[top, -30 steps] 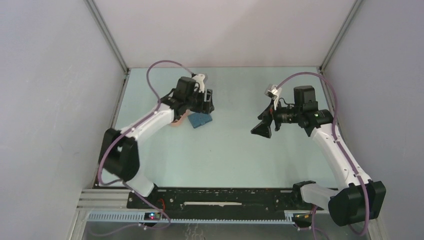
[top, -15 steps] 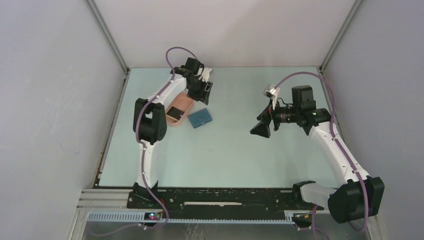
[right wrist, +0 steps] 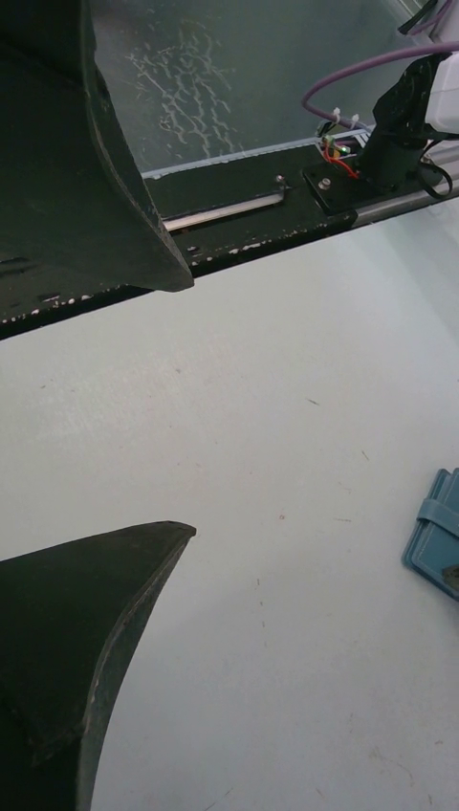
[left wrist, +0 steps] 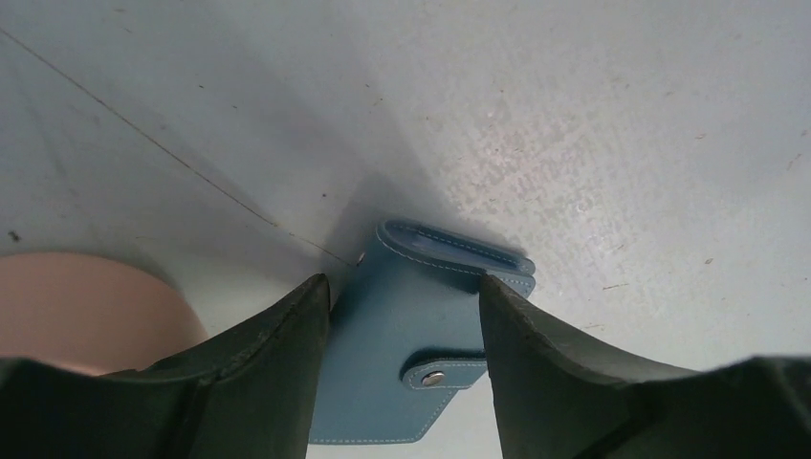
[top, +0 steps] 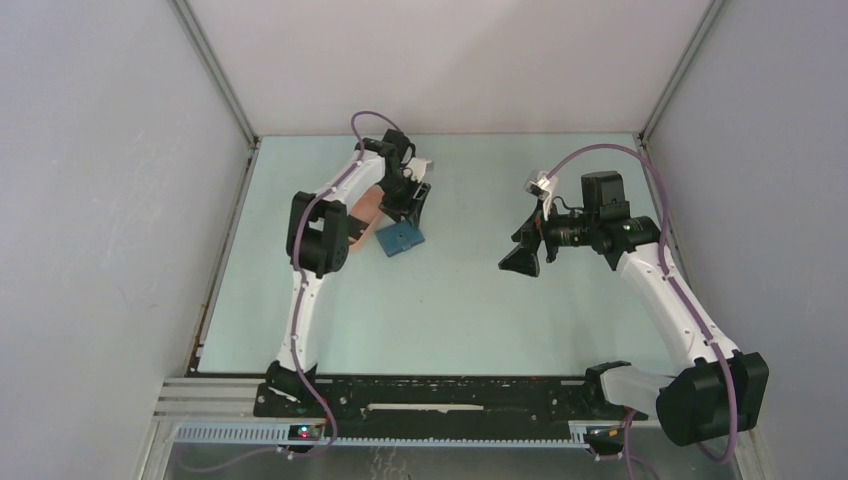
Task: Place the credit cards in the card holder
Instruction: Move the card holder to the center of the board.
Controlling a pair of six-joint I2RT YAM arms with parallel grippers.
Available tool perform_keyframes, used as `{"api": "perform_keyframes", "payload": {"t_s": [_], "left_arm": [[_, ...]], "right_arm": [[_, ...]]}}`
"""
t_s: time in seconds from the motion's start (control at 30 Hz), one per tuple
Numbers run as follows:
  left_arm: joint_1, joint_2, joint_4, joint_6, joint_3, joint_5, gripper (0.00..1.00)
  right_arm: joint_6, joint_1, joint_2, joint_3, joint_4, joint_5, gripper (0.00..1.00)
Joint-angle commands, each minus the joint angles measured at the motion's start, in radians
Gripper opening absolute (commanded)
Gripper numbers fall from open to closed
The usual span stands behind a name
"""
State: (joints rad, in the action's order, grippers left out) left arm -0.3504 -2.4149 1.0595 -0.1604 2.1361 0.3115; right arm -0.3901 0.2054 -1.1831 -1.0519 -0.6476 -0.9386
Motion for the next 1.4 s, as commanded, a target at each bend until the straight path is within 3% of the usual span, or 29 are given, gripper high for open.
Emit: {"api": "perform_keyframes", "payload": {"t_s": [0.0,0.1,0.23,0.47,0.5,0.73,0.9,1.1,1.37], "left_arm": [[0.008,-0.031,0.049,-0.022,0.057,0.013,0.64],[0.008,-0.034,0.051,-0.015,0.047,0.030,0.61],[0.008,-0.008,0.027,0.015,-0.005,0.068,0.42],[0.005,0.187,-0.199,0.149,-0.304,0.158,0.02],[0.005,0.237,-0.265,0.201,-0.373,0.160,0.00],[-0.038,0.651,-0.970,0.584,-1.013,0.199,0.00],[-0.140,0.824,-1.293,0.790,-1.327,0.118,0.00],[-0.271,0.887,-1.621,1.027,-1.560,0.042,0.00],[-0.418,0.852,-1.958,1.240,-1.700,-0.078,0.00]], "right_arm": [[-0.015,0.010,0.009,0.002,0.000,-0.030,1.00],[-0.017,0.022,0.010,0.002,-0.002,-0.030,1.00],[-0.023,0.029,0.015,0.002,-0.007,-0.028,1.00],[-0.032,0.029,0.040,0.001,-0.022,-0.028,1.00],[-0.036,0.029,0.040,0.002,-0.026,-0.030,1.00],[-0.128,0.057,0.055,0.029,-0.046,-0.093,1.00],[-0.263,0.092,0.073,0.053,-0.084,-0.134,0.99],[-0.453,0.138,0.100,0.137,-0.067,-0.134,0.95],[-0.641,0.198,0.041,0.194,-0.072,-0.055,0.84]]}}
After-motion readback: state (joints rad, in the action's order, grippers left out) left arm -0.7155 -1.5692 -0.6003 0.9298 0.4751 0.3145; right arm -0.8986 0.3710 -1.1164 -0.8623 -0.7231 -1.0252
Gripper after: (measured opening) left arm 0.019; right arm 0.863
